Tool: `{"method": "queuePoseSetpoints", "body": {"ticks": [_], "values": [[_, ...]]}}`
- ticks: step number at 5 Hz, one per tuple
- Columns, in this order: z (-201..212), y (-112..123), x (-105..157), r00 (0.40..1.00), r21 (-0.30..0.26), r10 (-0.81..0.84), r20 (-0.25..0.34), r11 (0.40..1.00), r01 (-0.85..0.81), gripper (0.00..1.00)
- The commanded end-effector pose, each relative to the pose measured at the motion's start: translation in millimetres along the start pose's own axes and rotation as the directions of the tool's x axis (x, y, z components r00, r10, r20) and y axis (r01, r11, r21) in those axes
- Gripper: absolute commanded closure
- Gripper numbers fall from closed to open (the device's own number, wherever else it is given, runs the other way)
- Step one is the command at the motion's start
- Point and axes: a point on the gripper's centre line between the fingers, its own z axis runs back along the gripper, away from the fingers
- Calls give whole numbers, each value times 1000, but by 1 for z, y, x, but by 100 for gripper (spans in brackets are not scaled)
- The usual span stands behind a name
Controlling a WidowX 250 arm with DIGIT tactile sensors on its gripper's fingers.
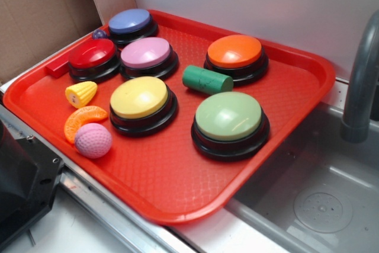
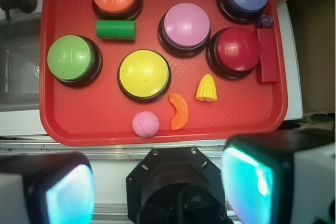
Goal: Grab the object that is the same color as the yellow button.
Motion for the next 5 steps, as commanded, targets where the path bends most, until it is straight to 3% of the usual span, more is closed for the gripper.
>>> {"method": "queuePoseSetpoints", "body": {"ticks": [1, 3, 4, 5], "values": [[0, 0, 0, 1000, 0, 0, 0, 1000, 0, 0], [-30, 36, 37, 971, -7, 235, -45, 972, -235, 0], [-45, 63, 46, 923, -37, 385, -20, 922, -386, 0], [-64, 80, 47, 867, -13, 498, 5, 867, -498, 0]]}}
